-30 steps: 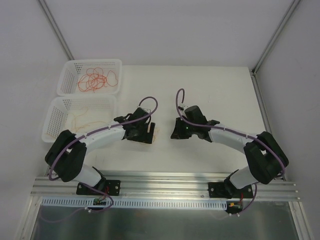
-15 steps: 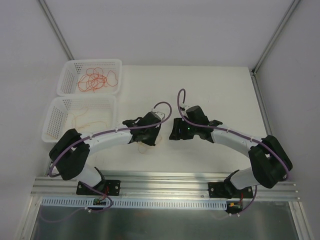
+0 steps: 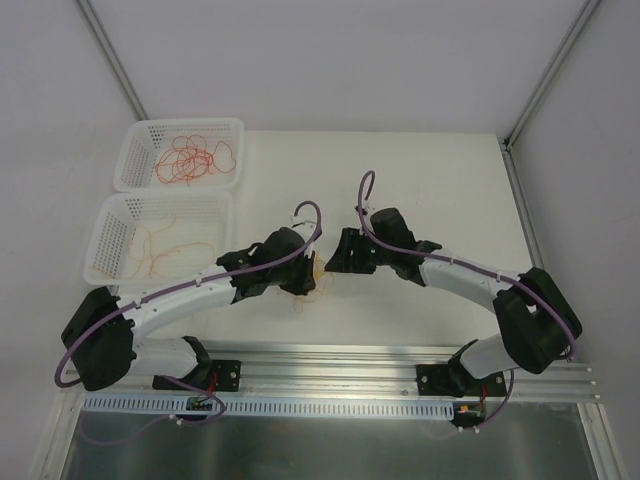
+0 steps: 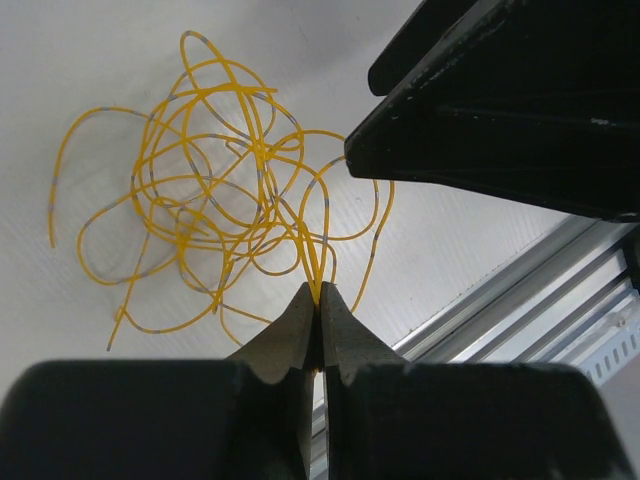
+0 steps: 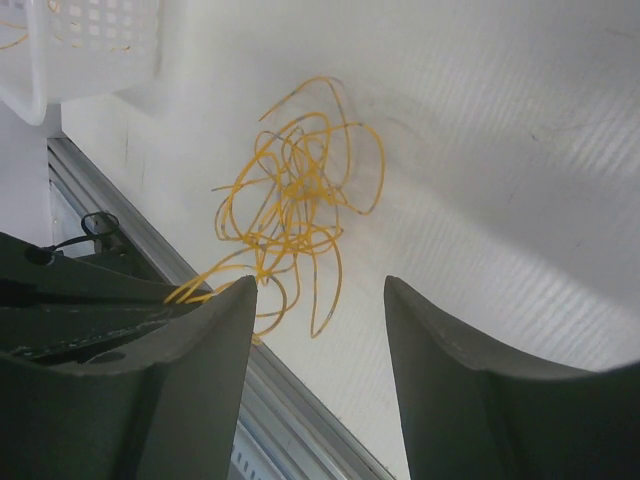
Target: Untangle the cables
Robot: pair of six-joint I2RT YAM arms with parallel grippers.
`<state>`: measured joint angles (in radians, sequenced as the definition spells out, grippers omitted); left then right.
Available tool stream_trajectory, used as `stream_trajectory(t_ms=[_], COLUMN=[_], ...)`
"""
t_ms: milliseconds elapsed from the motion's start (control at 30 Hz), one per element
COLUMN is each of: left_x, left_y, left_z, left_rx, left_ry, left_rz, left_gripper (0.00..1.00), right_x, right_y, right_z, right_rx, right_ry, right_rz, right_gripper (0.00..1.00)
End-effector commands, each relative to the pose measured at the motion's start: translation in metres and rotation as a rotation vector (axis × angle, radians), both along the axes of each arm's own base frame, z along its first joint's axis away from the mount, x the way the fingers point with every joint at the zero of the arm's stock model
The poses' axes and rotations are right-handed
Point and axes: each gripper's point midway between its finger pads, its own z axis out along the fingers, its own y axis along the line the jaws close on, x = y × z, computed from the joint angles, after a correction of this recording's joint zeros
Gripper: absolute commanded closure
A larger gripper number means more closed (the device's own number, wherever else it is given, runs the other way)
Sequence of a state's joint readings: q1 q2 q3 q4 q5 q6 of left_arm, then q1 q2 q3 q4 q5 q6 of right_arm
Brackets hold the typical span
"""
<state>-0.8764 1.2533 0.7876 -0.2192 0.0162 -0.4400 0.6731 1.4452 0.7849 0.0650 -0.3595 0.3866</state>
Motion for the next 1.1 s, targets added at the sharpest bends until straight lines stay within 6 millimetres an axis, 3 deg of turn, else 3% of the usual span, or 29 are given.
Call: stream_trajectory(t_ms=[0,133,367,567,700,800,833,900,933,967,1000,1067], left_x=[-0.001,-0.001,0.001,0.002,0.009,0.021,0.024,0.033,0.035,0.038,0.042,0.044], left_y=[-0.011,-0.010,-0.010,-0.009,0.001,0.024,0.033,0.060,0.069,0.079,0.093,0.107], left_z=[0.018,0.026,0.036,0.043,0.045,0.041,0.039,0.036,0.033,0.033,0.029,0.025], left_rx=[-0.090,-0.110,-0.141,-0.156,-0.129,-0.060,-0.036,0.029,0.046,0.048,0.064,0.052], left_ry=[-0.011,-0.028,-0.045,-0.069,-0.117,-0.163,-0.168,-0.174,-0.169,-0.161,-0.141,-0.112], left_rz=[0.003,0.004,0.026,0.033,0.065,0.163,0.195,0.295,0.329,0.374,0.424,0.486], left_gripper=[1.00,1.00,1.00,1.00,1.00,1.00,1.00,1.00,0.99,0.98,0.99,0.98], right_x=[-0.001,-0.003,-0.008,-0.012,-0.010,-0.005,-0.005,0.008,0.018,0.011,0.025,0.015], right_y=[0.014,0.016,0.021,0.022,0.006,-0.028,-0.051,-0.080,-0.106,-0.130,-0.153,-0.184], right_z=[0.002,-0.015,-0.020,-0.016,-0.009,-0.009,-0.003,0.016,0.024,0.034,0.057,0.083], right_rx=[0.064,0.064,0.097,0.113,0.047,-0.093,-0.150,-0.215,-0.259,-0.311,-0.321,-0.373], right_ry=[0.009,0.055,0.074,0.066,0.004,-0.015,-0.032,-0.093,-0.120,-0.118,-0.149,-0.175], right_rz=[0.011,-0.009,0.020,0.044,0.039,-0.012,-0.029,-0.083,-0.130,-0.169,-0.243,-0.276], right_gripper=[0.43,0.45,0.58,0.77,0.99,0.99,0.99,0.99,0.99,0.99,1.00,1.00])
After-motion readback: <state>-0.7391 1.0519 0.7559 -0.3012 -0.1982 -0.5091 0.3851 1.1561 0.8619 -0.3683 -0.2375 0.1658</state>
